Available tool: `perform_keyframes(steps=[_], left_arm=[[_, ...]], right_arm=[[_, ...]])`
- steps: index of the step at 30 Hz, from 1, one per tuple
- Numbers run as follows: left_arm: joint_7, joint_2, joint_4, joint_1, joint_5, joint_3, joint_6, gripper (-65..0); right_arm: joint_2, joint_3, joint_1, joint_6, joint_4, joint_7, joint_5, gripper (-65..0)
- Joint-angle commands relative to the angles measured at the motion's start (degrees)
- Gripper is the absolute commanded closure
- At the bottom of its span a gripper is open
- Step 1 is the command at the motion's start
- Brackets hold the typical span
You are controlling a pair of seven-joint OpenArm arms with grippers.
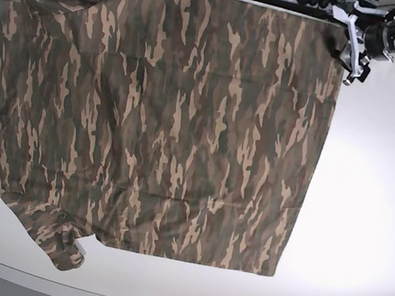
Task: Fold the T-shirt properly
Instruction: 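Hold the shoulder edge taut with both grippers, adjusting the left gripper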
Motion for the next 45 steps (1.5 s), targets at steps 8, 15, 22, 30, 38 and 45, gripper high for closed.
perform_keyframes(steps=[8,15,22,30,38,45], left_arm=[[-2.8,0.8,0.4,-0.2,0.0,-0.3,-1.7,-36.1],[-2.8,1.8,-1.0,-0.6,0.2,-0.3,-1.2,-36.1],[-3.5,6.3,-5.1,-3.6,-0.7,-0.3,-1.2,-36.0],[-1.5,7.4,-4.9,-3.8,-0.6,-0.3,-1.2,0.0],[2.7,5.4,-3.7,-3.8,1.2,-0.3,1.6,0.0],[5.8,1.0,2.1,-3.8,2.6,-0.3,5.0,0.0]], right_arm=[[0.4,0.6,-0.8,-0.6,0.9,0.2,-0.7,0.0],[0.4,0.6,-0.8,-0.6,0.9,0.2,-0.7,0.0],[0.4,0.6,-0.8,-0.6,0.9,0.2,-0.6,0.0],[0.4,0.6,-0.8,-0.6,0.9,0.2,-0.7,0.0],[0.4,0.6,-0.8,-0.7,0.9,0.3,-0.8,0.0],[0.4,0.6,-0.8,-3.7,0.9,0.2,-7.7,0.0]])
